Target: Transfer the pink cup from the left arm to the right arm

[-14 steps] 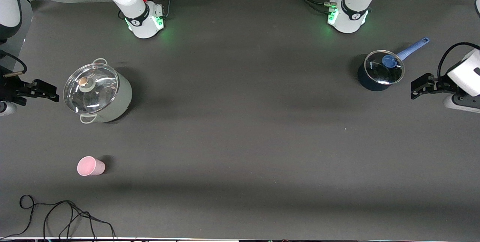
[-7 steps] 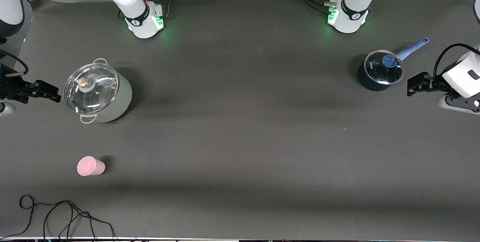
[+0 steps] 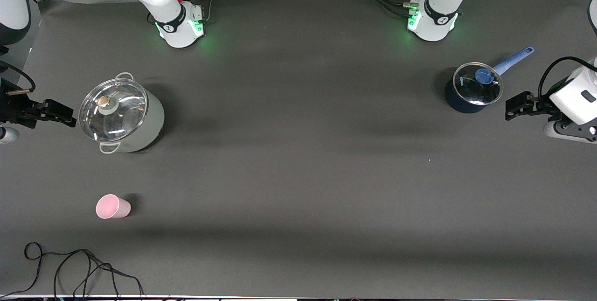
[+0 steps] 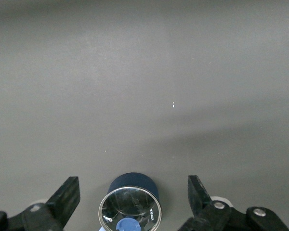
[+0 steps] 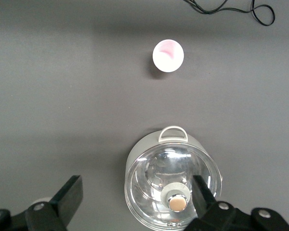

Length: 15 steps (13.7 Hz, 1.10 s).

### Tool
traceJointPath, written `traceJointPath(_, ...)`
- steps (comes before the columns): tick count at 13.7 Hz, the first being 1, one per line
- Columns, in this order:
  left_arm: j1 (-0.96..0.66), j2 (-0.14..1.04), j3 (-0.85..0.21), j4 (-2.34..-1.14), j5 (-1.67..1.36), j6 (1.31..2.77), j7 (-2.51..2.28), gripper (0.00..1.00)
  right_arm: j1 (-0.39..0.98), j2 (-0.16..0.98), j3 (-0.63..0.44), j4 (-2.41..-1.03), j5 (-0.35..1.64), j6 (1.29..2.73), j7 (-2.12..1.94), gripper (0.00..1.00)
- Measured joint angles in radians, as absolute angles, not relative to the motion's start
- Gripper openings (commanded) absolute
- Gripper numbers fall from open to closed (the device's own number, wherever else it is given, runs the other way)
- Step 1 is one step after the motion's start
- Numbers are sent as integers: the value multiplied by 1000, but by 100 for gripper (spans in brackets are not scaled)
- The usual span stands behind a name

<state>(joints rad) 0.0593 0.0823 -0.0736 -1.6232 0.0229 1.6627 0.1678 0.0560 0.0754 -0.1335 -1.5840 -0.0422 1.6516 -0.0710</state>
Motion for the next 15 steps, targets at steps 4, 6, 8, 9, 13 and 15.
traceJointPath(4, 59, 82, -74, -1623, 23, 1660, 165, 100, 60, 66, -136, -1584, -40, 1650, -33, 100)
traceJointPath(6, 59, 82, -74, -1623, 23, 1660, 165, 100, 67, 65, -136, -1584, -40, 1647, -27, 100)
traceJointPath(8, 59, 82, -74, -1623, 23, 1660, 164, 100, 70, 65, -136, -1584, -40, 1646, -24, 100)
traceJointPath(9, 59, 82, -74, -1623, 23, 1660, 164, 100, 70, 65, -136, -1584, -40, 1646, -24, 100)
traceJointPath(13, 59, 82, -74, -1623, 23, 1660, 164, 100, 70, 65, -143, -1584, 18, 1635, -21, 100)
traceJointPath(15, 59, 82, -74, -1623, 23, 1659, 164, 100, 70, 63, -147, -1584, 23, 1588, -21, 100)
